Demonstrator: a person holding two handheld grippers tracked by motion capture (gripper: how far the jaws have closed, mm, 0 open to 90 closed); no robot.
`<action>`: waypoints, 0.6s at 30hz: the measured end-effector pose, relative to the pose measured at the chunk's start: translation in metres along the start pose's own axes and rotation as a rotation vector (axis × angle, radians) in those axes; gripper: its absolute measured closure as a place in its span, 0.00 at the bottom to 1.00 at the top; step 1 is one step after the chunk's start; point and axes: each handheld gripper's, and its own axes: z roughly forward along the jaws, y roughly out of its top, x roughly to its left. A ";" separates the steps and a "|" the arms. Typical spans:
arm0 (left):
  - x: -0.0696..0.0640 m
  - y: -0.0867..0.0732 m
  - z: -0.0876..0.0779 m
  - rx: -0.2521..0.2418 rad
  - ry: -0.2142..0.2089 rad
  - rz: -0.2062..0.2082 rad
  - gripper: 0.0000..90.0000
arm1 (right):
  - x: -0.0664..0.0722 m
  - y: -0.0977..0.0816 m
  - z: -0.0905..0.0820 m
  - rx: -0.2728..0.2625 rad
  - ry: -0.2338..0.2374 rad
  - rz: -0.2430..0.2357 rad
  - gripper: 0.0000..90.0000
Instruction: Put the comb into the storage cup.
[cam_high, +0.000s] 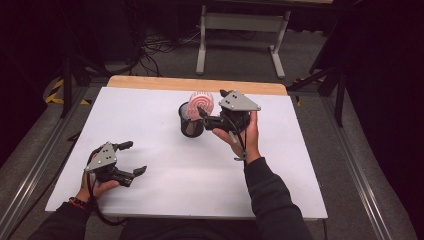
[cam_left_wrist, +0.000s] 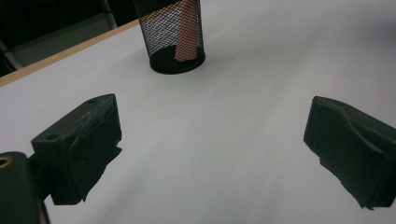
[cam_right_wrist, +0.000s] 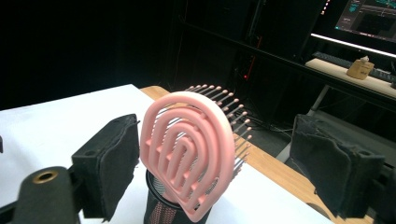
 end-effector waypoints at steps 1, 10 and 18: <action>0.000 0.000 0.000 0.000 0.000 0.001 0.05 | 0.000 0.000 0.000 0.000 -0.002 -0.001 0.18; 0.000 0.000 0.000 0.000 0.000 0.001 0.05 | 0.001 -0.002 -0.004 0.003 -0.003 -0.006 0.18; 0.000 0.000 0.000 -0.005 0.002 0.002 0.05 | 0.000 -0.006 -0.010 0.009 -0.014 -0.020 0.18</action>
